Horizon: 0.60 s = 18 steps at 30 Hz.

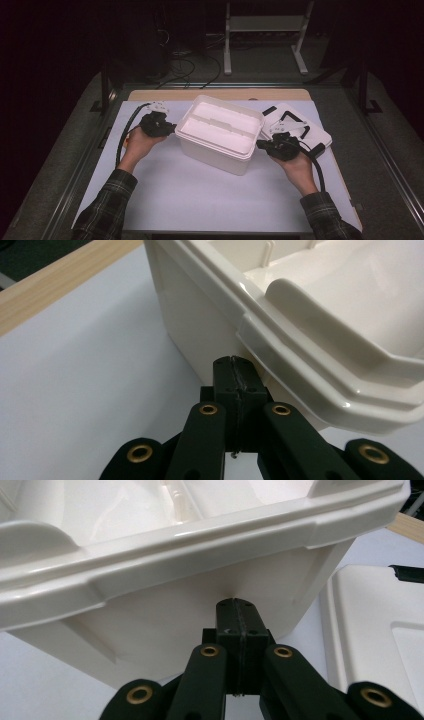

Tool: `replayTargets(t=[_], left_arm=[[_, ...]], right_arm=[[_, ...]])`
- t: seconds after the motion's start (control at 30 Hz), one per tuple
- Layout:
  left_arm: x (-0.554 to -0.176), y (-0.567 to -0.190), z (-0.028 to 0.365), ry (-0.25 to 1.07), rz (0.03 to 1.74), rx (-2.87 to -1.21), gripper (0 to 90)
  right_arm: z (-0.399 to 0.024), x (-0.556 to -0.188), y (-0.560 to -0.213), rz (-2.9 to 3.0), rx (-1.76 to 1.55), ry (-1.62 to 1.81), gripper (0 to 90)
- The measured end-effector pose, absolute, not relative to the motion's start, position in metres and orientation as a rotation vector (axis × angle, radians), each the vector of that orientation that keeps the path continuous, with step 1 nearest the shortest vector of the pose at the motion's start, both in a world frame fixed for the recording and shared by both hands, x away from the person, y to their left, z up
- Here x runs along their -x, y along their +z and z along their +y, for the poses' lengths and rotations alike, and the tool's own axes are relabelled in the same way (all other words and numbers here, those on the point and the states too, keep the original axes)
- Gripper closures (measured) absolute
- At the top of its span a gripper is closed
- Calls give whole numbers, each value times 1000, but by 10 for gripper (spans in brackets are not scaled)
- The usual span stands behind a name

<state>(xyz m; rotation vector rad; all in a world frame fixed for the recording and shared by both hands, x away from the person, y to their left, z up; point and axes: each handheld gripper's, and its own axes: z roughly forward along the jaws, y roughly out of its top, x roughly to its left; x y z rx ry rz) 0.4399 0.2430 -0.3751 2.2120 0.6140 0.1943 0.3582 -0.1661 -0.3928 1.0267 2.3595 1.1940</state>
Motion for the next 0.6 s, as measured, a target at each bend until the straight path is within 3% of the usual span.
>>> replayTargets(t=[0.6], left_arm=[[-371,-372,252,186,565,-2218,899]], right_arm=[[-168,-333,-387,2409,-961,1249,900]])
